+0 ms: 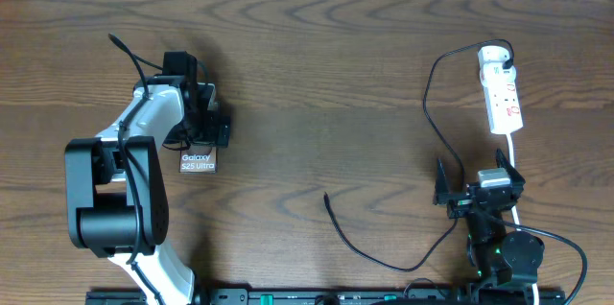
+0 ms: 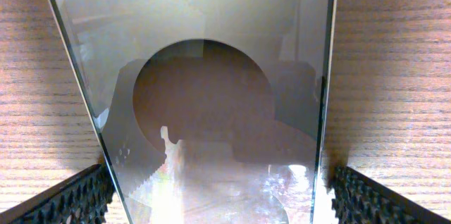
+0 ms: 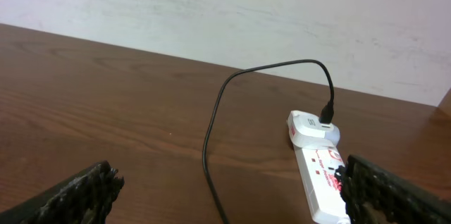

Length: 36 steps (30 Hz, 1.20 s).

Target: Plug charger to phone and switch on socket

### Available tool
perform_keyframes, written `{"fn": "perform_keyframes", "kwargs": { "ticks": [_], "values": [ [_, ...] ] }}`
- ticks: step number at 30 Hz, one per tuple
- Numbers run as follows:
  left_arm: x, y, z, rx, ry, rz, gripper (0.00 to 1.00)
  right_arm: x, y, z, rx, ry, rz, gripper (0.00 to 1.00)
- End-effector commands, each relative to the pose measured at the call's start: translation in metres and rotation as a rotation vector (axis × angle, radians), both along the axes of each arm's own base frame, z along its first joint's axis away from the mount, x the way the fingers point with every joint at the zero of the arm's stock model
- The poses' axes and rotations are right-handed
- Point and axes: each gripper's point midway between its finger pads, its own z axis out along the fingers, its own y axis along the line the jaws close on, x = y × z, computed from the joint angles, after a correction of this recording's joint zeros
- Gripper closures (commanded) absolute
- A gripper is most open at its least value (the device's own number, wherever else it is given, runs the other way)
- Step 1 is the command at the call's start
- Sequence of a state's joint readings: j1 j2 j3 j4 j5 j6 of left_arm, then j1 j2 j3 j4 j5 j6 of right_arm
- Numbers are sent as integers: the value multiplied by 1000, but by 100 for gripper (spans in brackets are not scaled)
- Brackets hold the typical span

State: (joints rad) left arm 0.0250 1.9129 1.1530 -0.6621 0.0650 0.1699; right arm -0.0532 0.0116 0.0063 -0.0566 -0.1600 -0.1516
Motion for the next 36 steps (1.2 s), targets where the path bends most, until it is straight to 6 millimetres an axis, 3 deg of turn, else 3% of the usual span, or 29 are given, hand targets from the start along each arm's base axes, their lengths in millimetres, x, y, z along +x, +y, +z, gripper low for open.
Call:
{"fn": "perform_keyframes", "kwargs": {
  "ticks": [1,18,36],
  "values": [
    [-38,-2,-48,-9,158,-21,2,0,2,0,-14,-3,7,1],
    [-38,-2,-48,-9,160,-21,5,0,2,0,-14,-3,7,1],
    [-46,-2,-52,-11,176,-40,1,0,2,0,-14,-3,7,1]
  ]
}}
